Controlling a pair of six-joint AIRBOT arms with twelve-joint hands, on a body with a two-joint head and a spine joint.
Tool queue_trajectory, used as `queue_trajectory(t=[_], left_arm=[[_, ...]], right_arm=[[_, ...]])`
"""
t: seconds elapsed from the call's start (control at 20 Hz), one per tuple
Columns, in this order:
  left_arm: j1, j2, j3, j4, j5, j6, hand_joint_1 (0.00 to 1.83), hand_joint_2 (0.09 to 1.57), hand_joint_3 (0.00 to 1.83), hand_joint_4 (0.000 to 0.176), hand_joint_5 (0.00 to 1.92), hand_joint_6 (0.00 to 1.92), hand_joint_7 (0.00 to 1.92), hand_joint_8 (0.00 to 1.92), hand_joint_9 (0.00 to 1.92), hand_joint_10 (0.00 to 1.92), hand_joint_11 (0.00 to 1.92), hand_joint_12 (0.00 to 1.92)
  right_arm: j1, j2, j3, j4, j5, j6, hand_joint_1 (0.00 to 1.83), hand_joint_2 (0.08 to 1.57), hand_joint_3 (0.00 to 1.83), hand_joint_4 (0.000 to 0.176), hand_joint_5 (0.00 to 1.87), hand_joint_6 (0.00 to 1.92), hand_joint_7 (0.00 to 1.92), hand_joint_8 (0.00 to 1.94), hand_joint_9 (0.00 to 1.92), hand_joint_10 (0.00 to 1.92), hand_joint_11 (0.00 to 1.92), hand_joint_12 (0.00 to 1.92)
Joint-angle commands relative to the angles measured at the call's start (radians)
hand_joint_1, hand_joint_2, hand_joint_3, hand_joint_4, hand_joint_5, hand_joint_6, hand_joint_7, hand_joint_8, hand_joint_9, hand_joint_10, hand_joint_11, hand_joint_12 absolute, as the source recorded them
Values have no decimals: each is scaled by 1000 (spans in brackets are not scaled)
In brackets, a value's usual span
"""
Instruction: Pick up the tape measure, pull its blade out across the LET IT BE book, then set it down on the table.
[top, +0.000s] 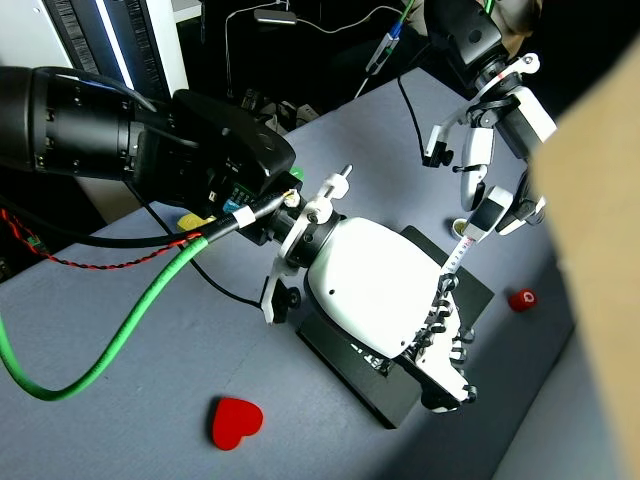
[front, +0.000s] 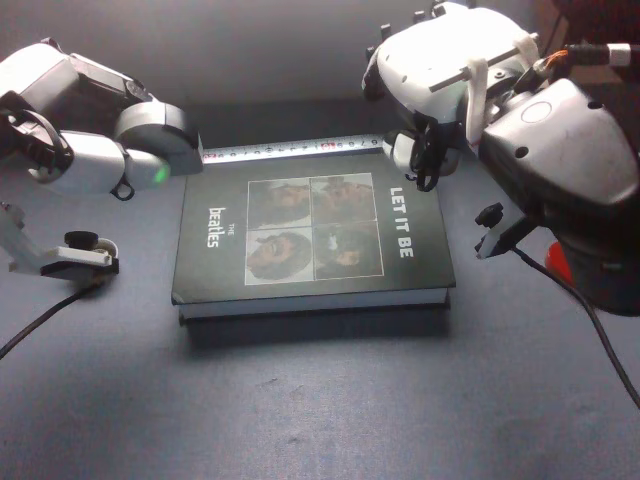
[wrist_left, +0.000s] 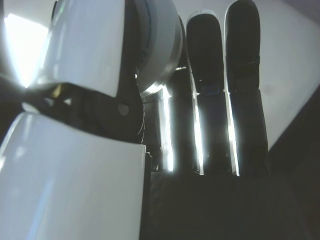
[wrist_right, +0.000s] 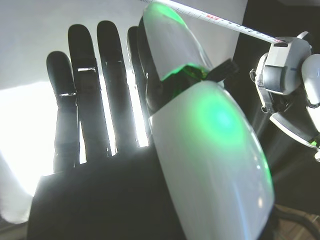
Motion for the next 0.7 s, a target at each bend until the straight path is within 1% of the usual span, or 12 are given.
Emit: queue_trajectory(t=[0.0, 0.2, 0.65], left_arm=[[-12, 9, 5, 34, -93, -15, 1384, 1078, 0, 0, 1104, 632, 1010, 886, 967, 1182, 836, 957], [-12, 7, 5, 30, -93, -21, 1384, 1077, 0, 0, 1112, 623, 1015, 883, 958, 1185, 835, 956], [-12, 10, 3, 30, -99, -21, 1384, 1076, 0, 0, 1125, 611, 1013, 878, 957, 1183, 839, 953]], right_arm=[[2, 2, 4, -74, 50, 4, 1054, 1211, 0, 0, 700, 24, 771, 4, 666, 278, 230, 1253], [-4, -5, 13, -74, 51, 4, 1069, 1197, 0, 0, 709, 22, 795, 12, 706, 287, 279, 1270], [-9, -17, 25, -77, 57, 11, 1063, 1195, 0, 0, 715, 18, 798, 10, 709, 277, 263, 1257]])
